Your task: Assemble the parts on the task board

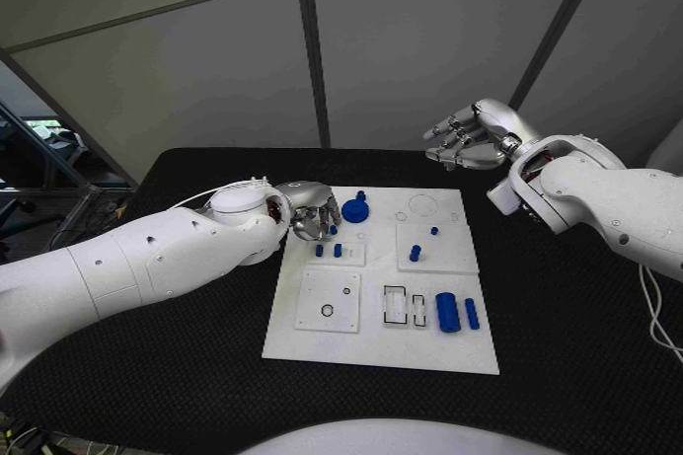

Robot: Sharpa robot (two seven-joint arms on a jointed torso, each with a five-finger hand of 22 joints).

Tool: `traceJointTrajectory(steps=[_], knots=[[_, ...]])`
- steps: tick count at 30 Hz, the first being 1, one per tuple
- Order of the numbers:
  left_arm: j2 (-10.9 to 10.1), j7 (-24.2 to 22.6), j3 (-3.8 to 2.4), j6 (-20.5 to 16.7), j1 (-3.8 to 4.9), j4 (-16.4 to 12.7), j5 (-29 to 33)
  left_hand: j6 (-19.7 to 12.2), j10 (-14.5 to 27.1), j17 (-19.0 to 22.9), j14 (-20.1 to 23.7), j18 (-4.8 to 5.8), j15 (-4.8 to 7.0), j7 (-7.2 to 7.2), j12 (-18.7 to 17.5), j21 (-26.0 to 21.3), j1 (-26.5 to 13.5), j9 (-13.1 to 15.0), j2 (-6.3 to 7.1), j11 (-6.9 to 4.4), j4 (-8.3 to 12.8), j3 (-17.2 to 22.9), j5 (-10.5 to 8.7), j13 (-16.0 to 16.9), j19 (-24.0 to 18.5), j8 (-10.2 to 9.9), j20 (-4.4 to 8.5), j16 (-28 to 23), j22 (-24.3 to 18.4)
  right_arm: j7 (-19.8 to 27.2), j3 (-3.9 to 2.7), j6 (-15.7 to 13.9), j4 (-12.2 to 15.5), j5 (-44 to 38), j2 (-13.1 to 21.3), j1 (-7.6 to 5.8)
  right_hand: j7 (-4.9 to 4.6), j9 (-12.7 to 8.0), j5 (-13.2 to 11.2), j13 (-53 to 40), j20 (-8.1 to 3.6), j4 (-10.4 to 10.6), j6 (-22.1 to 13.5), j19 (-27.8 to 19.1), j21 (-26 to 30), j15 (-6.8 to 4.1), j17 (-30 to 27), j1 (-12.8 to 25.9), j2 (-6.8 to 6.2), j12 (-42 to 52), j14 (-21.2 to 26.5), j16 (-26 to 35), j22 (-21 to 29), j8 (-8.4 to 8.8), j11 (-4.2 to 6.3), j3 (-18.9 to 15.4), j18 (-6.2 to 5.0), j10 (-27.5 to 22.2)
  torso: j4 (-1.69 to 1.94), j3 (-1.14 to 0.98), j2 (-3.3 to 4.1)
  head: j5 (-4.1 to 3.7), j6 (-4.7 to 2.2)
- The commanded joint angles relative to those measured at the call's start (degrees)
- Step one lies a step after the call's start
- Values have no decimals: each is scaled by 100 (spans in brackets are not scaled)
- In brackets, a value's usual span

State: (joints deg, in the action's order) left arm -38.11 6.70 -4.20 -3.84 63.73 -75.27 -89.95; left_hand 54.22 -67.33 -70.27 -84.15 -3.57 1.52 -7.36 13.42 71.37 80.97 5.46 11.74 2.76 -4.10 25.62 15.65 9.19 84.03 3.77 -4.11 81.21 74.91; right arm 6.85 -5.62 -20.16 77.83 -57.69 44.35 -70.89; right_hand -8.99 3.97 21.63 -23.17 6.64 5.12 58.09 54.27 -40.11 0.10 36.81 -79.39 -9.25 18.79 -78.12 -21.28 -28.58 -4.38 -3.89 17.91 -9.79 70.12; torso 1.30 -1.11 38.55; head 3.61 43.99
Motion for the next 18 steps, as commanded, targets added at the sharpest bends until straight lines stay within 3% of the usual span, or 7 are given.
traceJointTrajectory(steps=[1, 5, 7, 12, 15, 18], knots=[[-20, 42, -1, 23, 6, -5, -22, -72, -33, 8, -154, -51, -9, -5, -39, -27, -69, -21, 10, 23, 3, 26, -31, 9, 45, -33, -15, 17, 249, -20, -2, 82, -6, -16, 3, -11, -6, 3, 35, 8, 14, -16, 38, 38, 23, 7, 8, 37, 13, -23, -38, 43, 7, -6, -6, 34, -63, -16, 3, 1, 1, -8, -3], [-130, 71, -7, -20, 7, -71, -22, -244, 2, 7, -155, -55, -19, -11, -101, -60, -109, -90, 32, 39, -12, -8, -32, 9, 39, -29, -18, 24, 233, -188, 2, 257, 25, -270, 63, -11, -9, 9, -7, 54, 8, -46, 74, 72, 17, 4, 25, 9, 11, -102, -83, 63, 2, -26, -16, 47, -67, -113, 7, 11, 0, -20, -20], [-234, 93, -58, -44, 11, -124, -21, -266, 27, 5, -156, -55, -28, -13, -123, -67, -151, -104, 52, 50, -33, -50, -39, 8, 40, -20, -23, 27, 231, -289, 39, 373, 82, -447, 140, -11, -3, 16, -72, 161, -19, -62, 141, 222, -77, -21, 109, 2, 30, -252, -324, -53, -43, -53, -24, 60, -77, -232, 17, 20, -6, -55, -24], [-522, 116, -134, -209, 73, -244, 66, -129, 15, 8, -156, -55, -45, -50, -121, -78, -302, -100, 73, 66, -131, -212, -56, 29, 41, 61, -40, 33, 231, -482, 90, 560, 153, -797, 253, -10, 21, 17, -274, 413, -83, -124, 264, 430, -273, -61, 307, -29, 52, -503, -587, -267, -158, -80, -13, 97, -72, -244, -7, 4, -8, -85, -43], [-718, 39, -156, -414, 127, -347, 278, 11, -66, 70, -137, -79, -32, -46, -49, -192, -321, -89, 60, 44, -155, -325, -56, 74, 6, 130, -38, 9, 163, -614, 106, 617, 238, -1141, 332, 16, 27, 13, -370, 535, -99, -167, 309, 465, -343, -66, 383, -52, 47, -608, -633, -345, -209, -79, -7, 113, -71, -214, 9, 6, -6, -154, -73], [-944, -103, -174, -670, 175, -488, 739, 238, -157, 146, -103, -124, -35, -36, 124, -440, -262, -66, 12, 38, -141, -428, -55, 170, -82, 253, -32, -26, 12, -765, 115, 659, 354, -1662, 410, 59, 56, 9, -395, 641, -115, -212, 342, 507, -430, -87, 502, -73, 37, -697, -714, -503, -271, -70, 2, 127, -72, -184, 2, 10, -11, -287, -108]])
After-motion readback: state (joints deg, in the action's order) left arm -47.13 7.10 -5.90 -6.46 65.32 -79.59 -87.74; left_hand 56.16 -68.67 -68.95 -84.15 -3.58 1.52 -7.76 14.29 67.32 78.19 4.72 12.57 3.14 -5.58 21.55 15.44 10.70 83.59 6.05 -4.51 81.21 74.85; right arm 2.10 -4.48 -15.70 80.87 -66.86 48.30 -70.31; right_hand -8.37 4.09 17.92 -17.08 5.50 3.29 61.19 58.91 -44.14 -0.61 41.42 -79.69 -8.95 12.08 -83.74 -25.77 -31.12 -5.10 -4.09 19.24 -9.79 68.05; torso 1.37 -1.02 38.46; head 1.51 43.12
